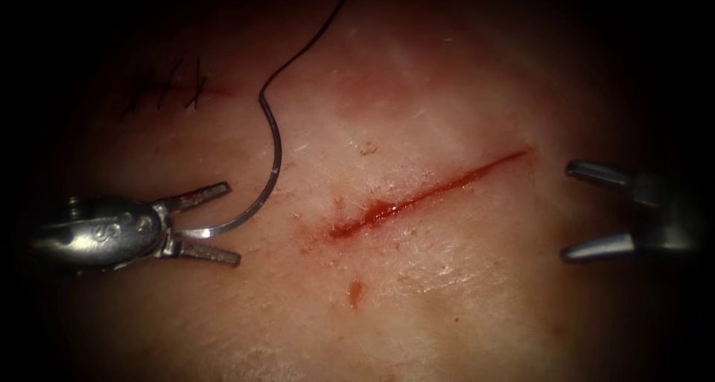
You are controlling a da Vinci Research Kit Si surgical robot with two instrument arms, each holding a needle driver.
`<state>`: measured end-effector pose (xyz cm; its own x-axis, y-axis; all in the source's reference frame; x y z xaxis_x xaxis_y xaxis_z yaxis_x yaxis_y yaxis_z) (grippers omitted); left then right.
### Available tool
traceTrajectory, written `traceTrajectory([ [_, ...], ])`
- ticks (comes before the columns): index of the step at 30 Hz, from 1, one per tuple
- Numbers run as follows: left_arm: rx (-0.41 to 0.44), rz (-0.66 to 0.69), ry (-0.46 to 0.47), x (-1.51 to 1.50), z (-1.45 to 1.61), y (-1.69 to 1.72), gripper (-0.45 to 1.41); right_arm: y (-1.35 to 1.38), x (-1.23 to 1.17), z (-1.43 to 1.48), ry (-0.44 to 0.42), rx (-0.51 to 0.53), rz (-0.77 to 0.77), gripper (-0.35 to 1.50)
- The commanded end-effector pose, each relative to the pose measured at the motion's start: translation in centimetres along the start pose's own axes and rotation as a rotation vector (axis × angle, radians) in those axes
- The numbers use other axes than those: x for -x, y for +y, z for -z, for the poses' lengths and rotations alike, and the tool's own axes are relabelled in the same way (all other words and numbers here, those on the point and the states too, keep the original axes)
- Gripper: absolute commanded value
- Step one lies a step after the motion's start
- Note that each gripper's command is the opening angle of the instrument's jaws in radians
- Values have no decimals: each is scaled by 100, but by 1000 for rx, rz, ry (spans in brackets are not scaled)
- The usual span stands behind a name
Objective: Wound Closure
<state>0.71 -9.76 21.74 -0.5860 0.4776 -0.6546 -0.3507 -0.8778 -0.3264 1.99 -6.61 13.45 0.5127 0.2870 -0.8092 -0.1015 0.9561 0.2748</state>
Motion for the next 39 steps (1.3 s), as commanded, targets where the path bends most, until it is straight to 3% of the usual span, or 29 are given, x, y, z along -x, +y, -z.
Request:
traceTrajectory([
  [1, -7, -4, -35, 6, -9, 9, 71, -6, 2, -11, 1, -2, -1, 111],
  [12, -44, -8, -161, 36, -31, 4, 72, -9, 1, -14, -6, 0, -1, 110],
  [24, -49, 6, -182, 56, -44, -4, 69, -10, 0, -16, -15, -1, -1, 110],
  [34, -18, 19, -169, 65, -53, -4, 56, -11, -1, -17, -20, -2, -1, 110],
  [35, -12, 18, -167, 65, -53, -4, 51, -11, -1, -17, -21, -2, -1, 110],
  [37, 0, 18, -167, 66, -53, -3, 7, -12, -2, -17, -21, -2, -1, 110],
  [38, 6, 18, -165, 66, -52, -2, -23, -12, -2, -17, -21, -2, -1, 108],
  [39, 9, 18, -164, 67, -52, -1, -33, -12, -2, -18, -21, -1, -2, 108],
])
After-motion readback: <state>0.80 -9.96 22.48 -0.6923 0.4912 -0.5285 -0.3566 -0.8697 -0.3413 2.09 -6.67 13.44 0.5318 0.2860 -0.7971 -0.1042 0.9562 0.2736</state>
